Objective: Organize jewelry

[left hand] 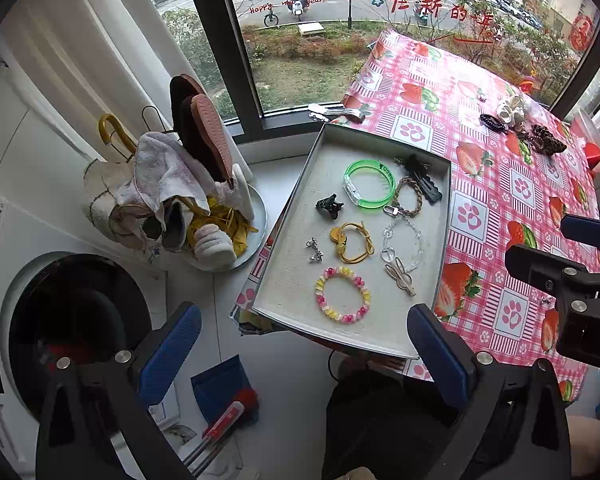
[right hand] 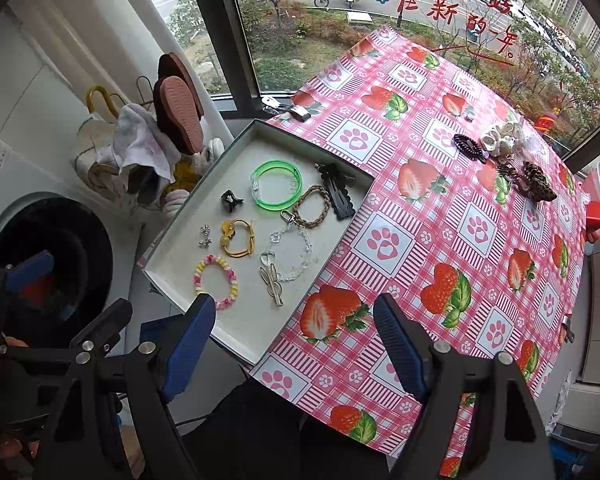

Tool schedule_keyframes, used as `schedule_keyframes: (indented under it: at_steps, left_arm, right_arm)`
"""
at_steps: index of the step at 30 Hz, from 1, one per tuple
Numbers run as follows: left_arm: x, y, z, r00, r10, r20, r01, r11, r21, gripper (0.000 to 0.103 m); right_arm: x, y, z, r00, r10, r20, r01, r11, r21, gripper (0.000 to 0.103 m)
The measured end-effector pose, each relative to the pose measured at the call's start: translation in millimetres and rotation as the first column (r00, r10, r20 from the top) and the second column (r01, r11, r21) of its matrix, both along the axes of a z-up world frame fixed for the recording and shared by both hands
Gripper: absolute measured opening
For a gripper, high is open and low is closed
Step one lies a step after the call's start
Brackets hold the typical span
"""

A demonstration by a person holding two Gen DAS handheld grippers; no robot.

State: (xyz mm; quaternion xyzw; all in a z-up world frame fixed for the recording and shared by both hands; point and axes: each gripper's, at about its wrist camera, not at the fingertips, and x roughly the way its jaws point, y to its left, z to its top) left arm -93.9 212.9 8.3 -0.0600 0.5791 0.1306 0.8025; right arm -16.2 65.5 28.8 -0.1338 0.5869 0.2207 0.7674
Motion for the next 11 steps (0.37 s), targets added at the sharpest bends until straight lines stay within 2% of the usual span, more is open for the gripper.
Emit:
schedule_keyframes:
  at_steps: [11]
  left_arm:
    - [0,10,1,1.000,-0.002,0.010,0.002,1.000,0.019,0.103]
  right_arm:
    - [-3,2,-2,1.000,0.001,-0.003,-0.001,1.000,0.000,0.083]
